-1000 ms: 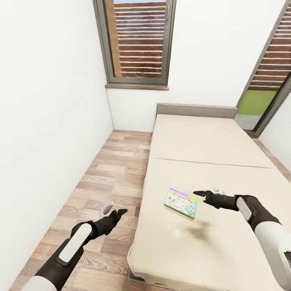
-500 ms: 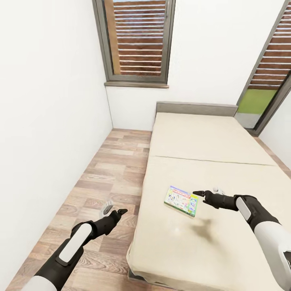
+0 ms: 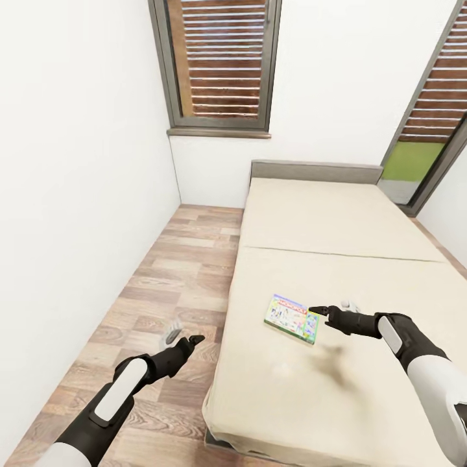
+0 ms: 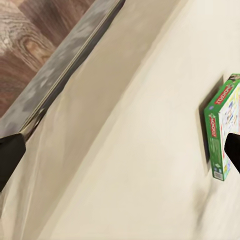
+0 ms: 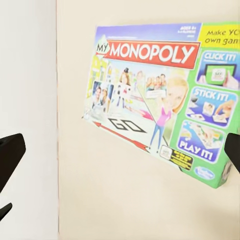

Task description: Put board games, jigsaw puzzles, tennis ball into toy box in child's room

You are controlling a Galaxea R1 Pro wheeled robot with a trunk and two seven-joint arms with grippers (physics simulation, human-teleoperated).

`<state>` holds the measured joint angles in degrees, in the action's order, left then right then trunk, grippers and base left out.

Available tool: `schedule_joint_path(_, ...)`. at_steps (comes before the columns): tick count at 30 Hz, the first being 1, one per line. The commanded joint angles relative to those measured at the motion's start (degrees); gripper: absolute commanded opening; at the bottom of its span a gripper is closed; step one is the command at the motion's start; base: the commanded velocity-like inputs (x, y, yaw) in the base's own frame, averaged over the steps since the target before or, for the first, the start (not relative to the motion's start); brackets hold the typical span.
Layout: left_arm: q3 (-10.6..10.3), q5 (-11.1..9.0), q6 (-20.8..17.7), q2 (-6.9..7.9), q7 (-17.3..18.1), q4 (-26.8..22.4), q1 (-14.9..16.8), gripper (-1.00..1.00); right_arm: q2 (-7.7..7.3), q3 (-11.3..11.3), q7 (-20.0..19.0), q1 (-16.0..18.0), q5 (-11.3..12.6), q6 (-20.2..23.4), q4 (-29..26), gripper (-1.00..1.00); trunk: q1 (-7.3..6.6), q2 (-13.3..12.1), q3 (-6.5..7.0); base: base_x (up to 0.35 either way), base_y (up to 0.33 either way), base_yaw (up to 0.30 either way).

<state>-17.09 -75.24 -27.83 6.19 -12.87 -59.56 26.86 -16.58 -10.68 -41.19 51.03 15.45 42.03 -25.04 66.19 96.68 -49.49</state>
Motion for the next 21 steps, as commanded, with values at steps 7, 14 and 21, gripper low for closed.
schedule_joint_path(7,-0.1,-0.6,0.0,0.11,-0.4,-0.1,0.0,1.00,0.04,-0.2,-0.1,0.0,0.0,0.3,0.0,1.00,1.54,2.8,-1.31,0.000,0.000,0.000)
schedule_joint_path(14,-0.1,-0.6,0.1,0.12,-0.3,-0.1,0.0,1.00,0.05,-0.2,-0.1,0.0,0.0,0.3,0.0,1.00,2.86,5.3,-2.39,0.000,0.000,0.000)
schedule_joint_path(21,-0.2,-0.4,0.1,0.10,-0.3,-0.1,0.0,1.00,0.02,-0.2,-0.1,0.0,0.0,0.3,0.0,1.00,2.86,5.3,-2.39,0.000,0.000,0.000)
